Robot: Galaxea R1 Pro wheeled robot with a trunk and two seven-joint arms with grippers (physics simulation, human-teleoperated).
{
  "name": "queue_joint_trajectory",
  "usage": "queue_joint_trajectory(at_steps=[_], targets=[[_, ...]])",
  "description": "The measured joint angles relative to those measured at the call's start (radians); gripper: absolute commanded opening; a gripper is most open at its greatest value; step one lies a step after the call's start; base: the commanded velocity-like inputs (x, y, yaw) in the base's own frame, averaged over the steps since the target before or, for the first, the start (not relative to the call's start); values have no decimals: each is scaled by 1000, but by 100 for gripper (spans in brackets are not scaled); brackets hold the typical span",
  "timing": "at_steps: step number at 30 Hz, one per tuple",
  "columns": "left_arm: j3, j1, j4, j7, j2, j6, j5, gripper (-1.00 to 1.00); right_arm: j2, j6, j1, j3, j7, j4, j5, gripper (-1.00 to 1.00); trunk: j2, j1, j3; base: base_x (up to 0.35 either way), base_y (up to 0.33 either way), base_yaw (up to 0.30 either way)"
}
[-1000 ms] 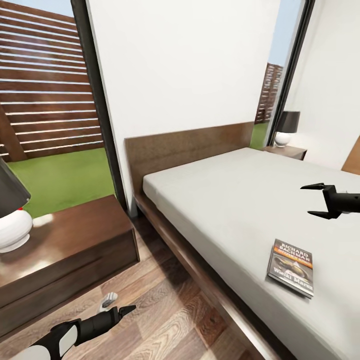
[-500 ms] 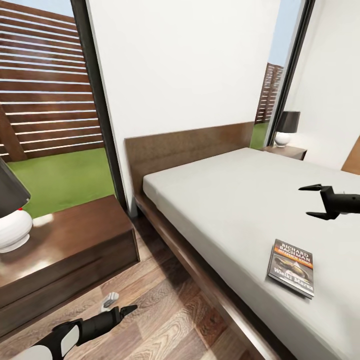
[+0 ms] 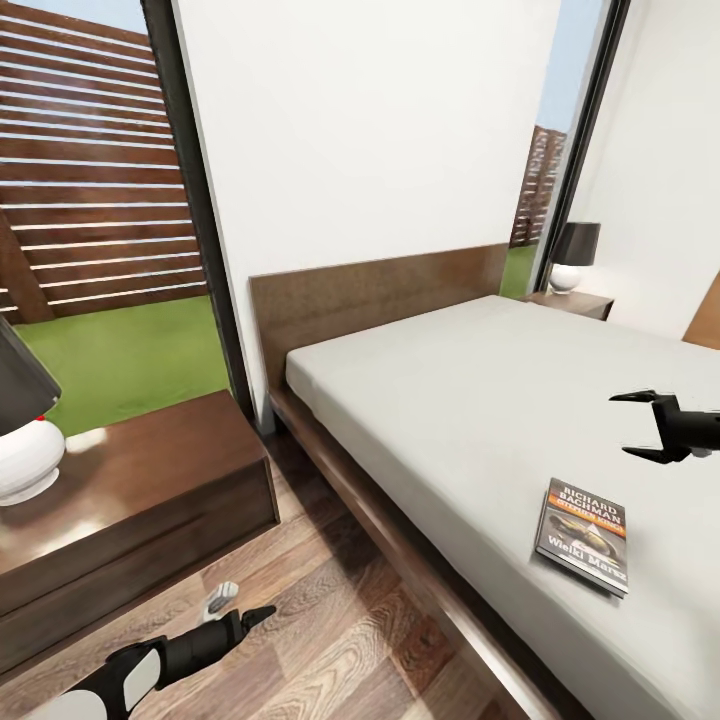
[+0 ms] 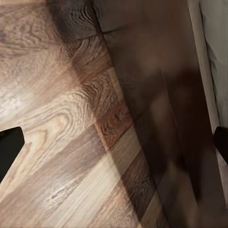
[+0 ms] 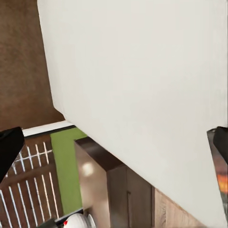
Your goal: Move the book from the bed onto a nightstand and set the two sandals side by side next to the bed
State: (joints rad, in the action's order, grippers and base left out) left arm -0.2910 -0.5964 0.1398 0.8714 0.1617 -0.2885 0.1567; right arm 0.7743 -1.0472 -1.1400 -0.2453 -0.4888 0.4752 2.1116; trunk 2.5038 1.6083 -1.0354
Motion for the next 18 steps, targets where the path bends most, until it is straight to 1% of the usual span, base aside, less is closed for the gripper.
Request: queue_joint_trajectory(at_steps=[5, 10, 14, 18], targets=[[-4, 0, 4, 0, -13, -9, 31, 100, -1, 0, 0, 0, 42, -59, -5, 100, 0, 0, 0, 0, 0, 0], [-4, 0, 8, -1, -29, -23, 61, 100, -5, 0, 0, 0, 95, -85, -12, 100, 0, 0, 0, 0, 0, 0], [-3, 0, 9, -2, -44, -28, 72, 100, -9, 0, 0, -1, 119, -112, -15, 100, 0, 0, 0, 0, 0, 0], [-2, 0, 10, -2, -51, -30, 76, 100, -13, 0, 0, -2, 131, -137, -16, 100, 0, 0, 0, 0, 0, 0]])
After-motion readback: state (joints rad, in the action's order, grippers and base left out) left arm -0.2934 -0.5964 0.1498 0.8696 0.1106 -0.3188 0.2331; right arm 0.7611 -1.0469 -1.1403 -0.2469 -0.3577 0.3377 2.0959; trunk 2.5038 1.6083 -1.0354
